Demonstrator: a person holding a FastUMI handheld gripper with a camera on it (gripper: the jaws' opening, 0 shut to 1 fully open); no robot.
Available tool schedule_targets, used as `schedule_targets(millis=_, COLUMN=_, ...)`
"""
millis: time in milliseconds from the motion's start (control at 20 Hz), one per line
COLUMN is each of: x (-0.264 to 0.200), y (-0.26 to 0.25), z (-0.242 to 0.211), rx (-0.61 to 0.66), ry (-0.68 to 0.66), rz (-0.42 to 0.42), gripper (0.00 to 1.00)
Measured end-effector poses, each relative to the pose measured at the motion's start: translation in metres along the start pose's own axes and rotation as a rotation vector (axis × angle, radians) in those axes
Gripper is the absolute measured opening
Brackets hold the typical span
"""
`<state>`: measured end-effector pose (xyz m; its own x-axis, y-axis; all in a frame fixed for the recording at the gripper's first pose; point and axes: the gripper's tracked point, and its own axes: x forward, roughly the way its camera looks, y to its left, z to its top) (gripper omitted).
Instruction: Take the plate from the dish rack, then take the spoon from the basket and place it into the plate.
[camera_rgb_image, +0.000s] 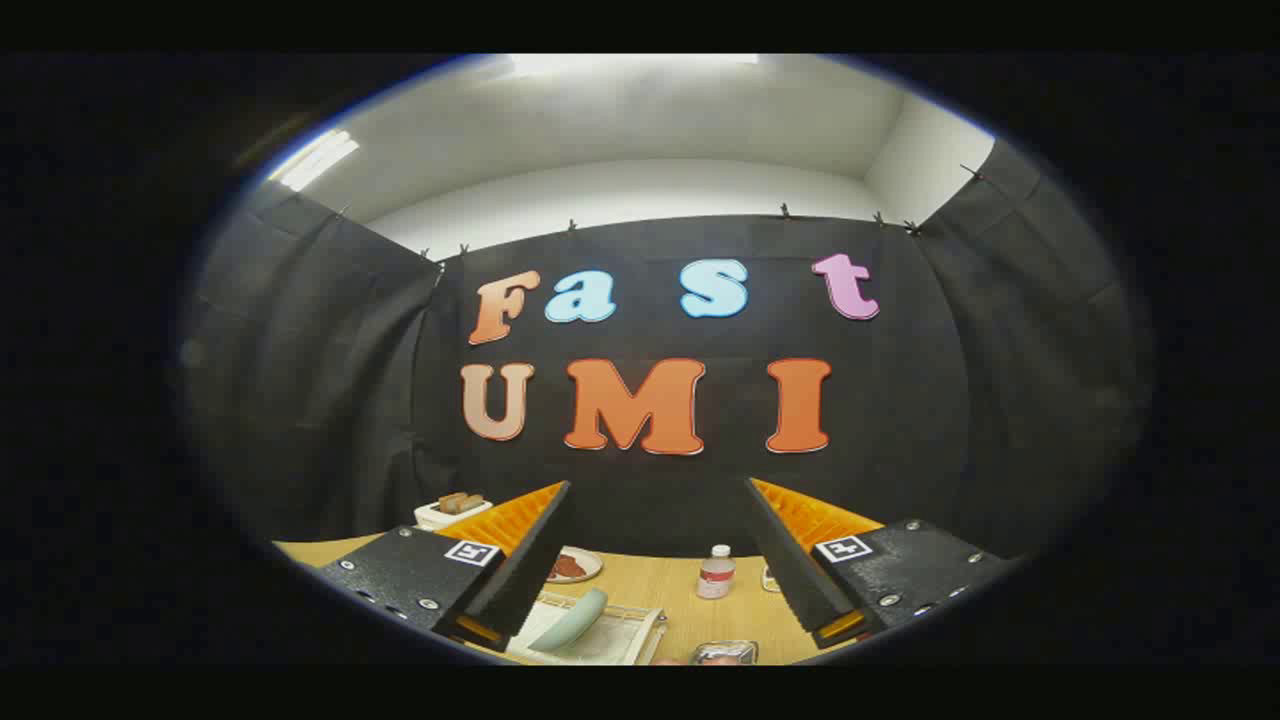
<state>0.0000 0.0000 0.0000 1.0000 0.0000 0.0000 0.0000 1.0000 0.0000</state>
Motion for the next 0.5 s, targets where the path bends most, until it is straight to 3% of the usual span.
schedule_targets(millis=500, x=0.011, y=0.004, z=0.01, rx=0.019, ry=-0.009, rz=0.02, gripper=0.99)
